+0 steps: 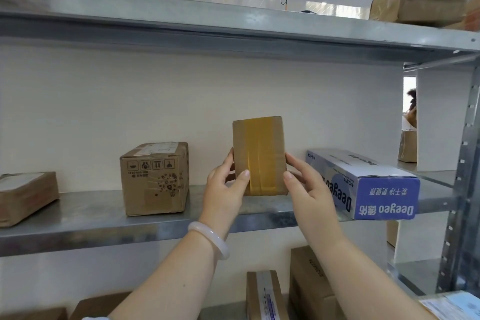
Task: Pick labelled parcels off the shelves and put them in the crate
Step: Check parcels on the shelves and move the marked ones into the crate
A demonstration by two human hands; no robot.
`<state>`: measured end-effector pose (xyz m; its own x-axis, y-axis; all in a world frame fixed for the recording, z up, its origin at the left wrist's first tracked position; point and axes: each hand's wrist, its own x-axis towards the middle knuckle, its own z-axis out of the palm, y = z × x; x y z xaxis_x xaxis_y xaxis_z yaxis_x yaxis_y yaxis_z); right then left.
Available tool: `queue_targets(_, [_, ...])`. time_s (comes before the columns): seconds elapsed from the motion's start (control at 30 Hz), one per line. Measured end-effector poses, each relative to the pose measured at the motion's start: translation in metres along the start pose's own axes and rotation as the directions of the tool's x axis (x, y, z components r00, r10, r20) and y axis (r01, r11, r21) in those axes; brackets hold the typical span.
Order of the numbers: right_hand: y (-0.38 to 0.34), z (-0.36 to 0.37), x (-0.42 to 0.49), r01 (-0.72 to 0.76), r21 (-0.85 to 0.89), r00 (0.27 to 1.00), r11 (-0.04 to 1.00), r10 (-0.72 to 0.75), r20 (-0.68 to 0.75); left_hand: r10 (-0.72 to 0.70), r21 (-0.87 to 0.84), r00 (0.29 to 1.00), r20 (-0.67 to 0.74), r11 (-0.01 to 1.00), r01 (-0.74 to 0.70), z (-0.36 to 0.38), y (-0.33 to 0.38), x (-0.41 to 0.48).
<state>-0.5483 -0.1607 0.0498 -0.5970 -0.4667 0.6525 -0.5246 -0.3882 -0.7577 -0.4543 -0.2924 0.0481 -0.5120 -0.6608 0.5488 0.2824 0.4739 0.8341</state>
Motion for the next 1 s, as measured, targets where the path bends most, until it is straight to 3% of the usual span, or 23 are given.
queue_targets(0.07, [-0.001, 0.003, -0.008, 0.04, -0.071, 0.999, 0.997, -0.039, 0.025, 0.008, 0.042, 1.0, -0.015, 0.999, -0.007, -0.003, 0.003, -0.003])
queue_targets(0.27, [-0.005, 0.016, -0.029, 0.208, -0.346, 0.978, 0.915, -0.19, 0.087, 0.041, -0.066, 0.998, 0.04, 0.997, -0.039, -0.001, 0.018, -0.014])
queue_targets(0.37, [-0.006, 0.013, -0.03, 0.175, -0.327, 0.984, 0.929, -0.153, 0.092, 0.015, -0.165, 0.999, 0.042, 0.986, -0.008, -0.002, 0.014, -0.017])
queue_targets(0.47, [-0.003, -0.002, -0.024, 0.099, -0.345, 0.993, 0.933, -0.115, -0.027, -0.013, -0.288, 0.997, 0.082, 0.957, 0.036, -0.003, 0.013, -0.021])
queue_targets(0.67, [-0.006, -0.025, -0.033, -0.012, -0.195, 0.997, 0.981, -0.004, -0.08, 0.024, -0.377, 0.979, 0.205, 0.924, 0.056, 0.013, 0.011, -0.03])
queue_targets(1.0, [-0.042, -0.047, -0.101, -0.037, -0.458, 0.955, 0.888, -0.103, -0.277, 0.102, -0.347, 0.928, 0.359, 0.937, 0.031, 0.048, 0.005, -0.058])
